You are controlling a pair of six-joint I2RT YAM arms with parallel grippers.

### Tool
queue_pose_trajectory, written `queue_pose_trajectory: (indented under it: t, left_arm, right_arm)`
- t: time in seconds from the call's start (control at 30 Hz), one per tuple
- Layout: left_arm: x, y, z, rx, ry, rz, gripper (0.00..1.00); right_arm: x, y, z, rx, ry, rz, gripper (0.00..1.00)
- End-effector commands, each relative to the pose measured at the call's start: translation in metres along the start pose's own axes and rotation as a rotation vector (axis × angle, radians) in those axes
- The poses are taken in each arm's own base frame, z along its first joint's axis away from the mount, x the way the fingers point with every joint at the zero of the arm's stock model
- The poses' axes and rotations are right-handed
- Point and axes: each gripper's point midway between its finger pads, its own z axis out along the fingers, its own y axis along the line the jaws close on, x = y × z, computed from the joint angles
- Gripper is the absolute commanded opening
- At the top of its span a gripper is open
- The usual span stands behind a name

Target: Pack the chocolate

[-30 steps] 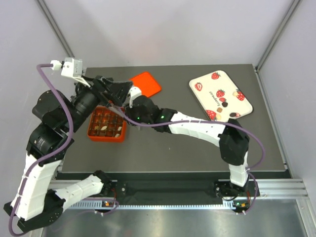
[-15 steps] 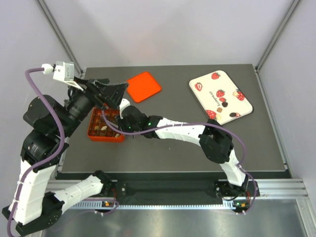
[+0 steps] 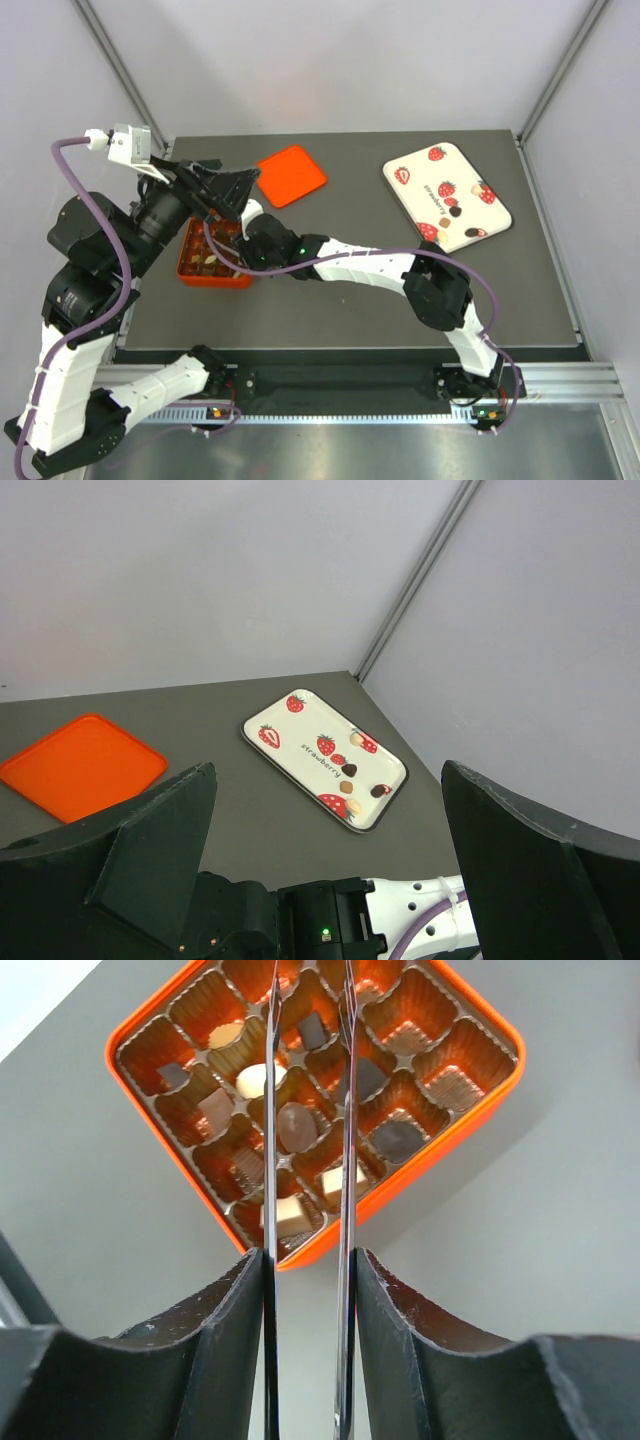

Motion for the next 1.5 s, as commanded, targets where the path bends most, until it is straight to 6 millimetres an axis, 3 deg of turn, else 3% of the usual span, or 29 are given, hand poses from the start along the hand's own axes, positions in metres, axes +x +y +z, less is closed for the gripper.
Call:
queue_pose_trajectory:
  t: [0.0,0.1,0.13,0.17,0.33,0.37,0.4,0.43,0.47,0.53,0.57,0.6,0.63,0.67,0.73,0.93,1.07,1.27,1.47]
  left_arm:
    - [-0.011,-0.004,-0.001,0.009,-0.034,-0.006,0.99]
    - [-0.011,-0.003,-0.001,0.007,-0.031,-0.004,0.99]
    - [-0.011,-0.003,-0.001,0.005,-0.032,-0.004,0.99]
    - [-0.011,-0.003,-0.001,0.003,-0.031,-0.004,0.99]
    - [-0.002,0.001,0.004,-0.008,-0.013,-0.007,0.99]
    - [-0.001,0.002,0.005,-0.012,-0.011,-0.005,0.99]
    - [0.003,0.005,0.006,-0.021,-0.005,-0.005,0.99]
    - [0.005,0.007,0.007,-0.027,-0.002,0.000,0.99]
    - [0.006,0.009,0.007,-0.040,-0.003,0.004,0.99]
    - [0.014,0.014,0.010,-0.055,0.014,0.009,0.99]
    - [0.017,0.015,0.012,-0.058,0.019,0.009,0.99]
    - [0.023,0.018,0.014,-0.061,0.031,0.009,0.99]
    - [0.027,0.018,0.016,-0.062,0.037,0.002,0.99]
    - [0.030,0.018,0.018,-0.060,0.043,-0.001,0.99]
    - [0.036,0.018,0.021,-0.054,0.059,-0.009,0.99]
    - [0.042,0.018,0.024,-0.046,0.069,-0.019,0.99]
    - [0.046,0.017,0.025,-0.039,0.074,-0.028,0.99]
    - [0.047,0.014,0.026,-0.022,0.076,-0.034,0.99]
    - [0.044,0.014,0.024,-0.022,0.066,-0.031,0.99]
  right_arm:
    - [-0.059,0.018,-0.022,-0.016,-0.151,-0.021,0.39]
    - [-0.079,0.009,-0.041,0.025,-0.204,-0.026,0.36]
    - [-0.076,0.005,-0.044,0.038,-0.205,-0.032,0.36]
    - [-0.089,0.002,-0.058,0.045,-0.239,-0.039,0.36]
    - [-0.081,-0.042,-0.089,0.196,-0.266,-0.059,0.36]
    - [-0.090,-0.054,-0.105,0.216,-0.291,-0.038,0.36]
    - [-0.072,-0.070,-0.108,0.253,-0.258,-0.036,0.36]
    - [-0.066,-0.089,-0.114,0.296,-0.248,-0.010,0.36]
    - [-0.072,-0.101,-0.134,0.324,-0.271,0.016,0.35]
    - [-0.045,-0.146,-0.150,0.434,-0.219,0.074,0.35]
    - [-0.051,-0.158,-0.173,0.457,-0.253,0.109,0.35]
    - [-0.031,-0.174,-0.180,0.487,-0.217,0.128,0.36]
    - [-0.024,-0.199,-0.193,0.537,-0.205,0.169,0.36]
    - [-0.026,-0.209,-0.215,0.558,-0.225,0.198,0.36]
    - [-0.010,-0.246,-0.239,0.659,-0.200,0.259,0.37]
    - [0.051,-0.318,-0.324,0.974,0.001,0.403,0.39]
    - [0.083,-0.333,-0.357,1.029,0.052,0.490,0.41]
    - [0.119,-0.350,-0.380,1.075,0.095,0.598,0.41]
    - [0.115,-0.362,-0.377,1.076,0.060,0.567,0.42]
